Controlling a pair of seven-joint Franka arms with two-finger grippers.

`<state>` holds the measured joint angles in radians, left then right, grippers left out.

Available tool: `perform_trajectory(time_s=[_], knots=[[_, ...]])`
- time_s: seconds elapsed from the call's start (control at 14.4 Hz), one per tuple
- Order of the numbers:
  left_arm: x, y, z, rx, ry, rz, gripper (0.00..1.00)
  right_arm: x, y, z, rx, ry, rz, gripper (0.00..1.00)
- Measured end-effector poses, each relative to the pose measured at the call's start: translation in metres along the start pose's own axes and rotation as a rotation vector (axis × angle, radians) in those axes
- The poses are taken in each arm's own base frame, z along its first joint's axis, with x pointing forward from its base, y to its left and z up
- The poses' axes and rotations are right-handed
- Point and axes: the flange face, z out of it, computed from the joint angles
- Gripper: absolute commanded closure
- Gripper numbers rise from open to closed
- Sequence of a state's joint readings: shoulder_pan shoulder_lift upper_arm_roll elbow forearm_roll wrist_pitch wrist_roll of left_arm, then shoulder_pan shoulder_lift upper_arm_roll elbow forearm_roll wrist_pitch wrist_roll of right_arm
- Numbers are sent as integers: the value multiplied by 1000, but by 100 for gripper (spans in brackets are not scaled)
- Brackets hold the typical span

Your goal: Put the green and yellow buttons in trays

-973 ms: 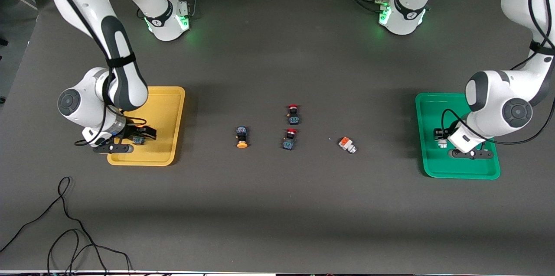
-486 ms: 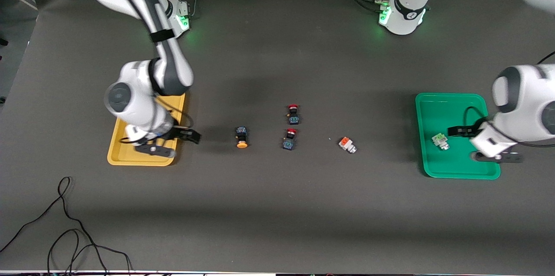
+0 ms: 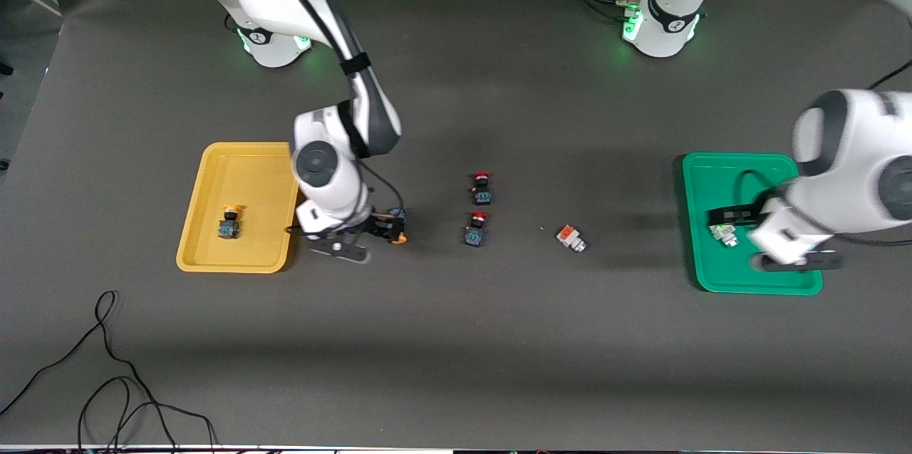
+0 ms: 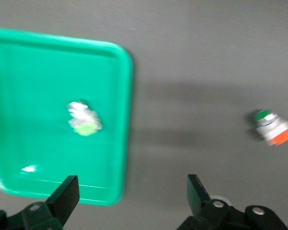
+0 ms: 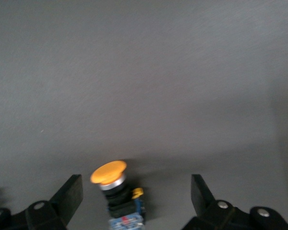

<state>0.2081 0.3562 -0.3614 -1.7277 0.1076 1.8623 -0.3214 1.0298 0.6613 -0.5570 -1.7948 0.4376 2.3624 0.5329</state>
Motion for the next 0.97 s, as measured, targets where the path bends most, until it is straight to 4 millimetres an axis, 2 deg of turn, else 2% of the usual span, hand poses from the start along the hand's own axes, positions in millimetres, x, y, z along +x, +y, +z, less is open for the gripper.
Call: perform_trajectory(time_s=[0.14, 0.28, 0.49, 0.56, 0.69, 0.76, 0.97], knots=[[-7, 59, 16, -20, 6, -118, 0, -10, -11, 13, -9, -13, -20, 0], [-17, 108, 29, -41, 18, -270, 0, -22, -18, 26, -17, -32, -37, 1], [-35, 162, 40, -62, 33, -502, 0, -30, -22, 36, -27, -42, -51, 5], [-42, 177, 42, -66, 36, -551, 0, -30, -22, 37, -28, -40, -51, 15], [-53, 205, 55, -82, 47, -606, 0, -30, -20, 43, -34, -36, -52, 75], [-57, 214, 69, -90, 58, -618, 0, -30, -20, 46, -37, -33, -56, 100], [-57, 227, 136, -66, 109, -638, 0, -29, -18, 51, -41, -25, -71, 100]])
